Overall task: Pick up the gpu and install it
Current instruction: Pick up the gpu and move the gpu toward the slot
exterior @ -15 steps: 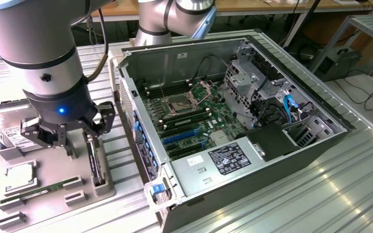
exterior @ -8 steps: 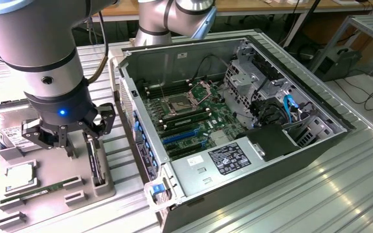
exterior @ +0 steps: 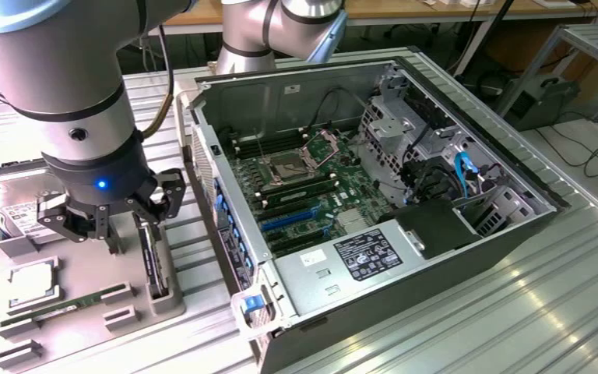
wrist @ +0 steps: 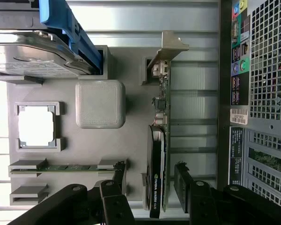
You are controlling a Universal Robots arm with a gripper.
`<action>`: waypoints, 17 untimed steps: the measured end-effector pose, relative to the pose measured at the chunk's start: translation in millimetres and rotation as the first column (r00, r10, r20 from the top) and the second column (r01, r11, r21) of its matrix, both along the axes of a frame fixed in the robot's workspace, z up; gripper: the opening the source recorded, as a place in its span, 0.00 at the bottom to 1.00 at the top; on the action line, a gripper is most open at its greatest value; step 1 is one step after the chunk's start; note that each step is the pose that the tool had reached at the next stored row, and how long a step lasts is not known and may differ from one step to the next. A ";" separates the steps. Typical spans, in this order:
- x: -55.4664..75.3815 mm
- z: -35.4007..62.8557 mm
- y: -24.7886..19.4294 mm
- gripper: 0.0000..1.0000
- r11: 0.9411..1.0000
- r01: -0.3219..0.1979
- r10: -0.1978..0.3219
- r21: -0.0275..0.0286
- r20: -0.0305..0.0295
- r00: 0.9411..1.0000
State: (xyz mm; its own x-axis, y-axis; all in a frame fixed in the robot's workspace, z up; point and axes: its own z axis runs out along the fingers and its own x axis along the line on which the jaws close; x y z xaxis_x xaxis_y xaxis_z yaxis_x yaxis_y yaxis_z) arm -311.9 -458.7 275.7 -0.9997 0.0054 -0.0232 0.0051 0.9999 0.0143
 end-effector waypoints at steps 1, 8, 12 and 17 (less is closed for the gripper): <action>0.2 -0.9 0.1 0.54 1.000 0.000 0.000 0.000 0.000 1.000; 3.7 -8.4 0.1 0.54 1.000 0.001 -0.001 -0.007 0.000 1.000; 5.0 -17.4 0.4 0.54 1.000 0.001 -0.001 -0.016 -0.002 1.000; 7.5 -31.8 1.5 0.54 1.000 0.001 -0.001 -0.021 -0.002 1.000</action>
State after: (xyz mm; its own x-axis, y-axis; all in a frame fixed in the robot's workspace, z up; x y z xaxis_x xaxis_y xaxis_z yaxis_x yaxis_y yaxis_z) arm -304.4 -457.2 243.8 -0.9997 0.0059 -0.0216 0.0060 1.0000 -0.0069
